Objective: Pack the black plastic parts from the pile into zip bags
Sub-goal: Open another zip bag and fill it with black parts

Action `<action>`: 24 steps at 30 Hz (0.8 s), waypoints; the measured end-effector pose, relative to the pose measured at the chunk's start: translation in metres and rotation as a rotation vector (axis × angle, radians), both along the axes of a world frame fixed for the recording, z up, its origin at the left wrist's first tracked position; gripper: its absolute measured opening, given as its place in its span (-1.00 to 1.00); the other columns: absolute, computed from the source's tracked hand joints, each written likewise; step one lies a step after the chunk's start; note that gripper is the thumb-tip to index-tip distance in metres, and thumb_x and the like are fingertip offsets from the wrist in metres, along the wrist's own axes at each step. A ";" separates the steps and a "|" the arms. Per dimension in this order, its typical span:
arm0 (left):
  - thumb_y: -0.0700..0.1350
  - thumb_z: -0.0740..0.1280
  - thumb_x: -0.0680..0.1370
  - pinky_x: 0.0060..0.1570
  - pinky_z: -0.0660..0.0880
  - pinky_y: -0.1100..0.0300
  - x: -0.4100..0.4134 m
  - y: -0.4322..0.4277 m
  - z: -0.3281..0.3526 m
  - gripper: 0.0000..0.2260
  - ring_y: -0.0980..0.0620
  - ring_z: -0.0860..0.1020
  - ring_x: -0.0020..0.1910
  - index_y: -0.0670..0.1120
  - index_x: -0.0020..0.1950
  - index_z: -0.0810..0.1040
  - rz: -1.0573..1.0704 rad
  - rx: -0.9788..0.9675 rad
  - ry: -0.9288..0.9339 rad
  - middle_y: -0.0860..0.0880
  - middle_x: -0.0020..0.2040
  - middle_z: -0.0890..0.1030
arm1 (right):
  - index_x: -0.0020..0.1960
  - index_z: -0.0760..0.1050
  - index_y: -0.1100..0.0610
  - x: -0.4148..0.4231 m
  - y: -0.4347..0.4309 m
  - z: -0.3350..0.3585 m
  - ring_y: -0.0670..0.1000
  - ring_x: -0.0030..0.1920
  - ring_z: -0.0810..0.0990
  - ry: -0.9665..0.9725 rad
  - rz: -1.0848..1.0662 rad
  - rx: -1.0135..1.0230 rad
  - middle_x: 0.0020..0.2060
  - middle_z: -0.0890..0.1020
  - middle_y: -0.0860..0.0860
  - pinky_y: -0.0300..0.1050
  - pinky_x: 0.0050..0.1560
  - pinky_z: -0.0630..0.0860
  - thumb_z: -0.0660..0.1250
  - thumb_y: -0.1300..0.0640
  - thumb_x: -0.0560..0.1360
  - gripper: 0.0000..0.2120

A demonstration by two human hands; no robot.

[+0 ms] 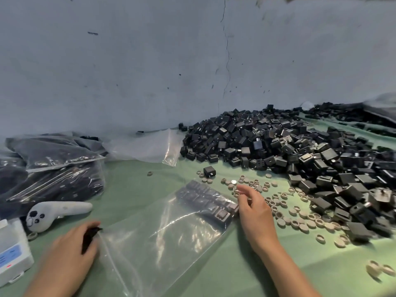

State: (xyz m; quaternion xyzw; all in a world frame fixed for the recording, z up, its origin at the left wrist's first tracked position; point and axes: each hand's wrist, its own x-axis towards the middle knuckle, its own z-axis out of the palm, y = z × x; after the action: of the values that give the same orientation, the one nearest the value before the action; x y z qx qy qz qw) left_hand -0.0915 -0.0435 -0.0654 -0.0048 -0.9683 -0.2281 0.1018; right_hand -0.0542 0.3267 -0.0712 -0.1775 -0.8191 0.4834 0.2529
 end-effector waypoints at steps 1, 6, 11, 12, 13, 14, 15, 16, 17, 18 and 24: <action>0.04 0.41 0.47 0.13 0.49 -0.18 -0.005 -0.005 0.003 -0.75 -0.22 0.59 0.04 0.20 0.12 0.50 0.034 0.003 0.072 -0.10 0.13 0.65 | 0.27 0.47 -0.11 -0.003 0.003 0.002 -0.21 0.10 0.51 -0.010 0.008 -0.011 0.14 0.54 -0.17 -0.28 0.04 0.40 0.15 0.07 0.65 -0.76; 0.37 0.18 0.45 -0.03 0.58 -0.08 -0.046 0.048 0.058 -0.65 0.11 0.60 0.09 0.36 0.20 0.43 -0.051 0.276 0.385 0.19 0.09 0.61 | 0.18 0.50 -0.09 -0.027 0.018 0.017 -0.27 -0.40 0.49 -0.010 0.018 -0.148 -0.14 0.60 -0.17 -0.41 -0.40 0.37 0.15 0.09 0.64 -0.79; 0.15 0.26 0.59 0.17 0.52 0.13 -0.105 0.221 0.064 -0.65 0.29 0.51 0.16 0.13 0.36 0.42 -0.548 0.242 0.219 0.23 0.20 0.56 | 0.18 0.50 -0.12 -0.050 0.028 0.022 -0.21 -0.48 0.43 0.007 0.034 -0.179 -0.22 0.60 -0.13 -0.26 -0.44 0.40 0.15 0.06 0.65 -0.80; 0.08 0.24 0.62 0.27 0.47 0.04 -0.119 0.249 0.058 -0.62 0.17 0.47 0.26 0.06 0.43 0.38 -0.578 0.159 0.189 0.12 0.29 0.52 | 0.17 0.50 -0.13 -0.055 0.031 0.022 -0.22 -0.40 0.48 0.001 0.046 -0.164 -0.12 0.62 -0.12 -0.23 -0.34 0.44 0.15 0.05 0.64 -0.79; 0.04 0.23 0.64 0.33 0.42 -0.02 -0.131 0.273 0.051 -0.60 0.07 0.42 0.32 0.03 0.47 0.33 -0.593 0.094 0.173 0.07 0.34 0.48 | 0.17 0.50 -0.14 -0.060 0.035 0.023 -0.18 -0.31 0.51 -0.004 0.057 -0.154 -0.04 0.62 -0.10 -0.19 -0.25 0.44 0.14 0.06 0.64 -0.78; 0.01 0.22 0.65 0.35 0.39 -0.05 -0.142 0.293 0.045 -0.59 0.01 0.39 0.36 0.03 0.49 0.30 -0.611 0.045 0.175 0.04 0.38 0.44 | 0.15 0.50 -0.15 -0.064 0.040 0.023 -0.12 -0.23 0.53 -0.006 0.063 -0.149 0.00 0.62 -0.07 -0.14 -0.17 0.45 0.13 0.06 0.63 -0.77; -0.01 0.21 0.65 0.37 0.35 -0.07 -0.152 0.311 0.041 -0.58 -0.03 0.36 0.38 0.03 0.51 0.27 -0.632 0.007 0.175 0.03 0.42 0.40 | 0.14 0.50 -0.15 -0.069 0.045 0.023 -0.06 -0.18 0.54 -0.008 0.063 -0.149 0.02 0.62 -0.04 -0.11 -0.12 0.45 0.12 0.06 0.62 -0.77; 0.00 0.20 0.64 0.39 0.32 -0.09 -0.161 0.327 0.035 -0.56 -0.07 0.32 0.41 0.05 0.52 0.25 -0.650 -0.025 0.157 0.02 0.46 0.35 | 0.14 0.50 -0.15 -0.073 0.051 0.022 -0.02 -0.14 0.53 -0.007 0.056 -0.154 0.02 0.62 -0.02 -0.09 -0.09 0.46 0.12 0.07 0.61 -0.77; 0.04 0.21 0.63 0.42 0.29 -0.11 -0.169 0.340 0.030 -0.52 -0.10 0.27 0.45 0.07 0.54 0.21 -0.664 -0.058 0.107 0.01 0.51 0.27 | 0.13 0.51 -0.14 -0.077 0.056 0.022 0.00 -0.12 0.52 -0.005 0.044 -0.165 0.03 0.62 0.01 -0.09 -0.07 0.45 0.12 0.07 0.61 -0.77; 0.10 0.22 0.61 0.43 0.28 -0.12 -0.178 0.351 0.025 -0.46 -0.12 0.21 0.49 0.10 0.56 0.16 -0.672 -0.091 0.032 0.01 0.55 0.18 | 0.12 0.51 -0.13 -0.079 0.061 0.021 0.01 -0.11 0.50 -0.002 0.029 -0.182 0.03 0.63 0.02 -0.07 -0.06 0.45 0.12 0.06 0.61 -0.77; 0.28 0.37 0.45 0.22 0.47 -0.15 -0.210 0.381 0.015 -0.24 -0.13 0.39 0.34 0.11 0.54 0.11 -0.657 -0.236 0.025 -0.01 0.50 0.17 | 0.16 0.52 -0.13 -0.083 0.079 0.018 0.04 -0.06 0.52 0.014 0.004 -0.235 0.05 0.63 0.05 0.02 0.06 0.50 0.10 0.03 0.61 -0.74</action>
State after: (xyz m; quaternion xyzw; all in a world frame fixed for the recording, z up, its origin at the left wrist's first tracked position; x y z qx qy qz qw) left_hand -0.3013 0.3371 -0.0502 -0.3307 -0.9334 -0.1349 0.0337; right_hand -0.1367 0.4062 -0.0532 -0.2006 -0.7555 0.5777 0.2351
